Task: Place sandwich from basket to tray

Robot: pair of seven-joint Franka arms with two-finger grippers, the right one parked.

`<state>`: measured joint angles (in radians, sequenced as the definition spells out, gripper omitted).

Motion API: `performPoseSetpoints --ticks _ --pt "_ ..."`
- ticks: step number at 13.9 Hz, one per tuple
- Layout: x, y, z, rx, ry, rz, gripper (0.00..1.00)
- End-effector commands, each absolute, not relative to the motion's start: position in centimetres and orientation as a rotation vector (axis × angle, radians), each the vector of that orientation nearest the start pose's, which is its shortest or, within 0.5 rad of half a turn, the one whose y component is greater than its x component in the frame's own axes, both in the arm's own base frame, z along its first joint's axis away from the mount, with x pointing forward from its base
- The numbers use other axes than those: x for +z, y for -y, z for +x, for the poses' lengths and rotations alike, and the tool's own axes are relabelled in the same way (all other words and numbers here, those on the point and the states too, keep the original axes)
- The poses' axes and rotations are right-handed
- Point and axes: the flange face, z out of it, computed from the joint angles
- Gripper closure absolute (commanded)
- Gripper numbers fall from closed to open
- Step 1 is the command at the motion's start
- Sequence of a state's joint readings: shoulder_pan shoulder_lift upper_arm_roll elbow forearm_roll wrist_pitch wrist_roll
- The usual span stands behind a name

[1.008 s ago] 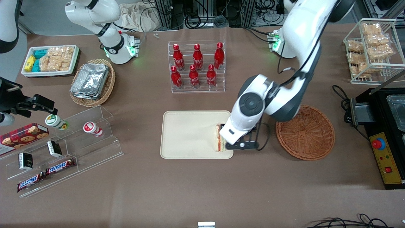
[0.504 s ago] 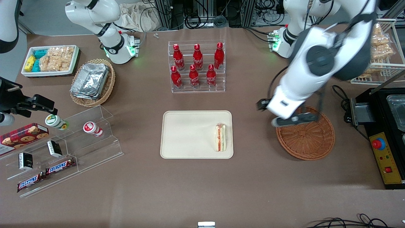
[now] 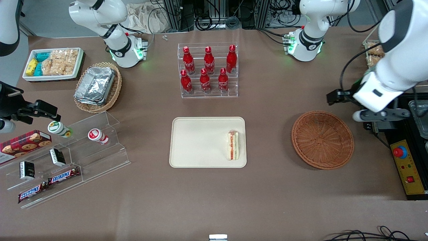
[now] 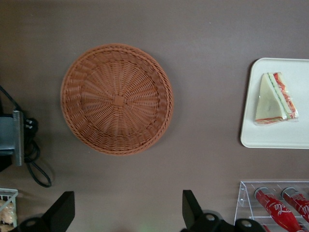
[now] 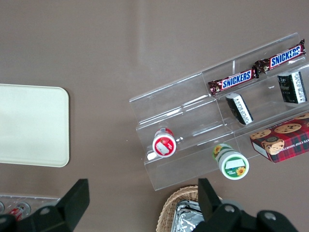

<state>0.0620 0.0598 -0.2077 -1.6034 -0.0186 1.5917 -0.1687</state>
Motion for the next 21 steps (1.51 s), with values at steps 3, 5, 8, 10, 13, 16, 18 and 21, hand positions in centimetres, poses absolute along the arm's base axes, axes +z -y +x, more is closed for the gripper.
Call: performPoseSetpoints --ticks 3,5,8,10,13,16,18,21 --pt "58.5 6.4 56.8 0.135 0.059 -3.164 0.0" --pt "58.2 6.2 56.9 0.143 0.054 -3.158 0.0" --pt "57.8 5.4 57.2 0.131 0.024 -3.061 0.0" --pt "57.5 5.3 57.4 0.137 0.023 -3.058 0.0" --pt "56.6 5.4 57.9 0.151 0.022 -3.06 0.0" --pt "55.9 5.6 58.2 0.165 0.018 -3.063 0.0" --pt "55.8 6.0 58.2 0.168 0.016 -3.067 0.0" --pt "55.8 6.2 58.2 0.166 0.017 -3.07 0.0"
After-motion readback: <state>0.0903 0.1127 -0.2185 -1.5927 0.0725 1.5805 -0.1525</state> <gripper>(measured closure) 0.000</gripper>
